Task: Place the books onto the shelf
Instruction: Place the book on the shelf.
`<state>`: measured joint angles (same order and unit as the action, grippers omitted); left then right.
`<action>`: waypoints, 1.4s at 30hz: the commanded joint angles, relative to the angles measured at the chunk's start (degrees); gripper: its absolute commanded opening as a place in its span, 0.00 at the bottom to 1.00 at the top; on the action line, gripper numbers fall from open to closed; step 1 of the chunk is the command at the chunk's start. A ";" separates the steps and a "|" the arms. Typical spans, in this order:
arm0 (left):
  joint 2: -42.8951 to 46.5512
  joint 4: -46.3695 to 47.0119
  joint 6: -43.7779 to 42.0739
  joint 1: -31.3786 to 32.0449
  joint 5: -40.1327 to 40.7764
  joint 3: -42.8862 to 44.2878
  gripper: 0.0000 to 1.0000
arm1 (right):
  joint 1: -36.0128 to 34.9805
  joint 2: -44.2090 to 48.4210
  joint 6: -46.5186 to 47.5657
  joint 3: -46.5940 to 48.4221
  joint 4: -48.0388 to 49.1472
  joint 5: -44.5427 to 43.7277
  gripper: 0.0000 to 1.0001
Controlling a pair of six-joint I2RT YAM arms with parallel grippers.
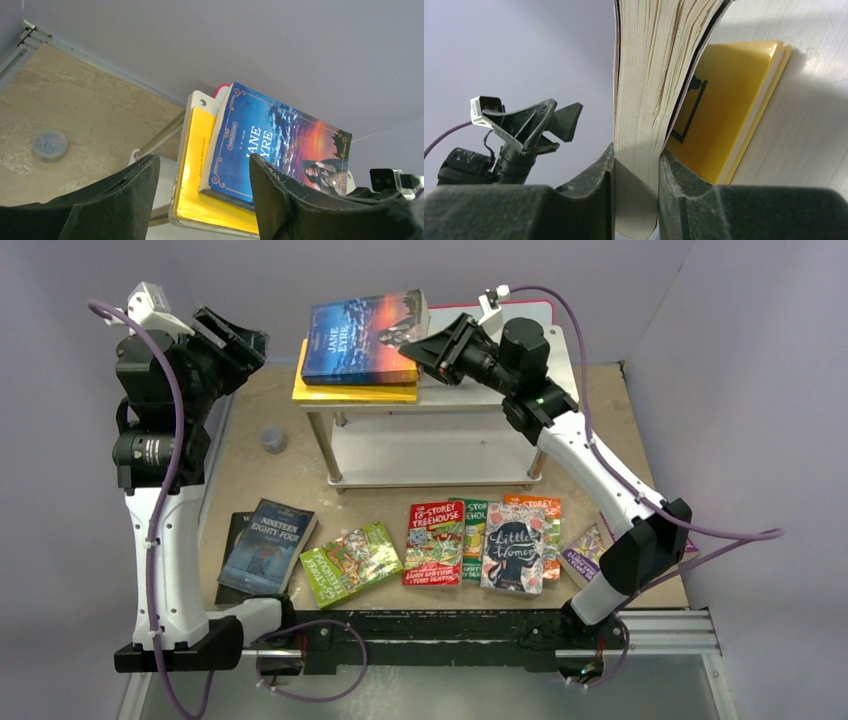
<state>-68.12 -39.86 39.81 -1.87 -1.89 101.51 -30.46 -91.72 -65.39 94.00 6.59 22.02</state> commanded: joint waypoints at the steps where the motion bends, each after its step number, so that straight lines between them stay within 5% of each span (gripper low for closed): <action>1: 2.33 2.54 -0.71 -0.20 -2.15 -2.17 0.65 | -0.21 1.59 -0.73 6.66 13.27 0.31 0.00; 7: 3.36 6.60 2.19 -0.24 -11.70 -8.01 0.66 | -0.22 0.40 -2.88 7.42 14.77 2.39 0.00; 31: 2.02 8.53 3.87 -0.24 -15.05 -12.65 0.59 | -1.20 -0.40 -4.41 5.62 13.53 4.17 0.00; 42: 1.41 5.83 1.38 -0.24 -12.58 -13.68 0.53 | -1.29 0.56 -1.66 5.60 7.90 3.69 0.40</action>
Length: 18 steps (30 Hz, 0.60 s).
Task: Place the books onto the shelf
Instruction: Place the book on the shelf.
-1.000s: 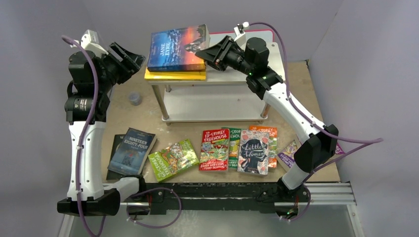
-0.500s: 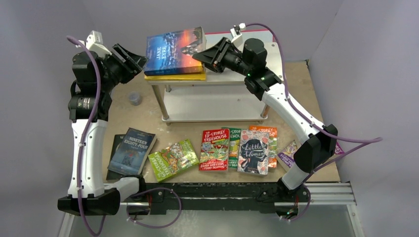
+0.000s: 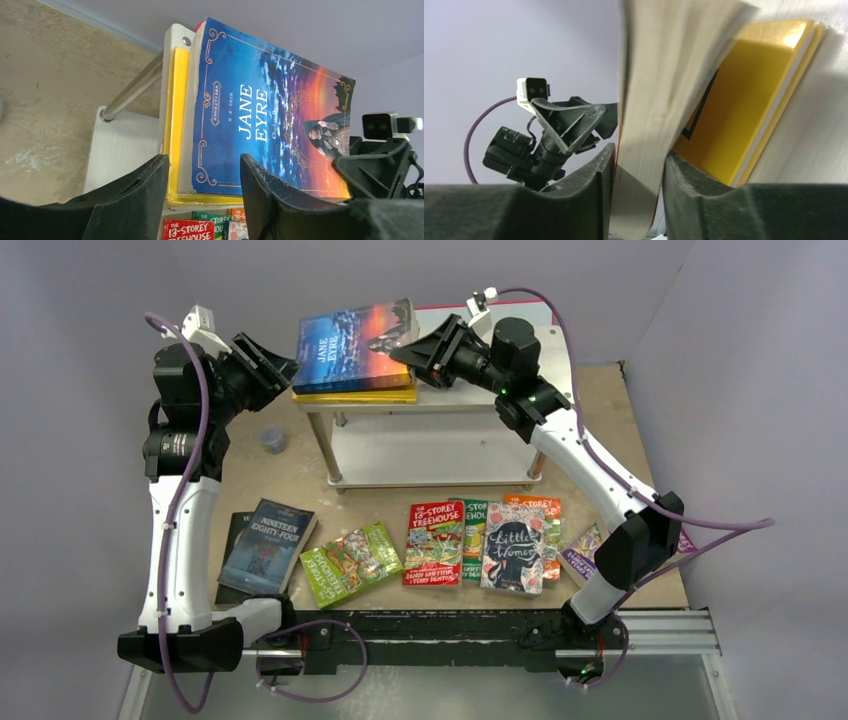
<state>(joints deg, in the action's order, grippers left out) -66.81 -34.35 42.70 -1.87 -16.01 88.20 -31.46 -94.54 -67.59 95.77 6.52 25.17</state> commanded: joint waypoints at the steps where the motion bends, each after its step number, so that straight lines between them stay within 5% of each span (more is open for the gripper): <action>1: 0.10 -0.19 -1.93 -0.24 2.11 -0.31 0.53 | -0.29 3.50 1.32 3.97 6.98 0.50 0.46; 5: 0.10 -1.81 -3.64 -0.24 2.85 -0.36 0.54 | -0.34 3.70 6.00 5.54 1.35 0.00 0.57; 18: -0.52 -5.63 -6.29 -0.24 5.86 1.09 0.62 | -0.32 3.66 26.22 13.75 -22.65 -9.89 0.66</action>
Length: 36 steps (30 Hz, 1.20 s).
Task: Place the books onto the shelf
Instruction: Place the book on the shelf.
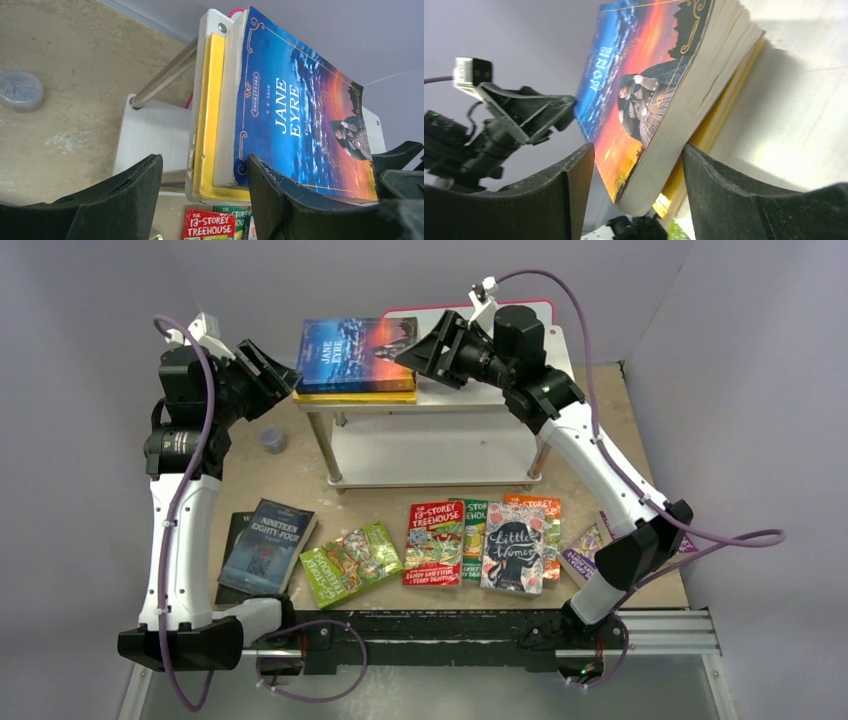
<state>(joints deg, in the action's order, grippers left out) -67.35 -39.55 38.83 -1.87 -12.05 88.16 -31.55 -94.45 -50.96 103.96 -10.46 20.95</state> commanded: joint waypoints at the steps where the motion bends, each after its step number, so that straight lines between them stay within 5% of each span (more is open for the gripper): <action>1: 0.10 -0.38 -2.51 -0.23 2.09 1.51 0.63 | -0.18 3.52 10.90 5.75 -7.22 -6.93 0.67; 12: 0.87 4.25 -2.62 -0.24 0.65 2.44 0.65 | -0.85 1.25 17.60 7.54 -11.54 -7.37 0.63; 36: 2.58 6.53 -1.46 -0.19 -9.30 -1.32 0.22 | -1.93 1.11 13.04 2.93 -5.69 2.13 0.32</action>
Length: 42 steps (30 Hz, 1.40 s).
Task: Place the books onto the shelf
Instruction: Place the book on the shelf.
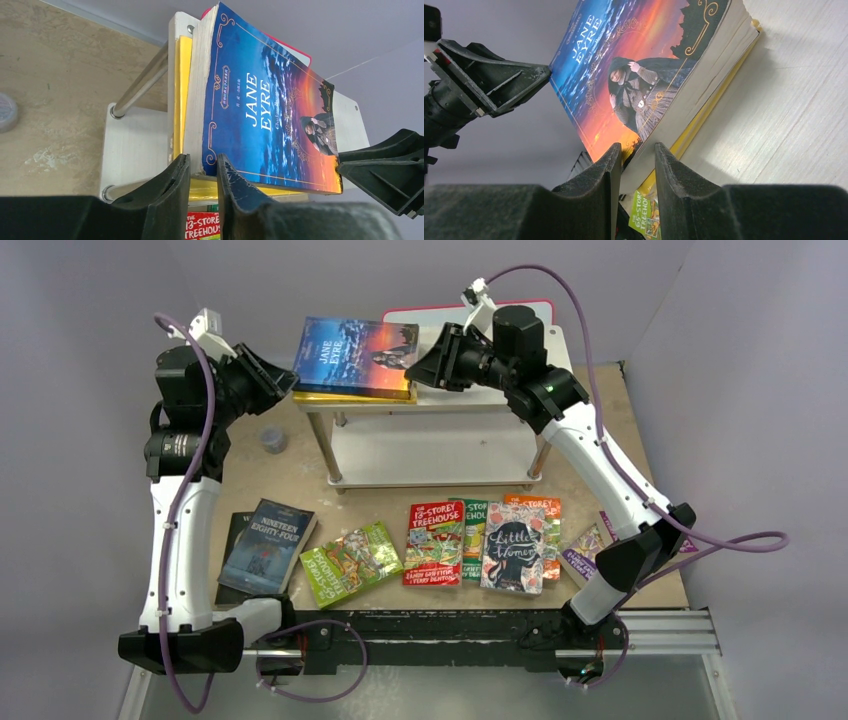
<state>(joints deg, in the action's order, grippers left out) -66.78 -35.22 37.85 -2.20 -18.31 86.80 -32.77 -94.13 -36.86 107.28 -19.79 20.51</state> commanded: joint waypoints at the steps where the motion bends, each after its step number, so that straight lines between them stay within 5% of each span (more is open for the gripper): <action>1: 2.24 1.99 -0.63 0.09 -3.05 0.11 0.20 | -0.72 0.85 -1.10 -0.36 3.68 2.26 0.32; 9: 3.71 0.95 -0.84 0.09 -4.57 -0.10 0.12 | -0.71 0.20 -1.19 0.62 3.50 0.06 0.26; 42: 2.06 -1.85 -2.79 0.15 -7.21 1.53 0.12 | -2.10 5.71 -5.95 -8.58 10.77 -0.03 0.05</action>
<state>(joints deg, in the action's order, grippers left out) -64.51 -37.54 35.73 -2.63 -20.80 86.70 -32.71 -89.95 -41.60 98.98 -11.40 17.26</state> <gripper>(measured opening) 0.119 0.056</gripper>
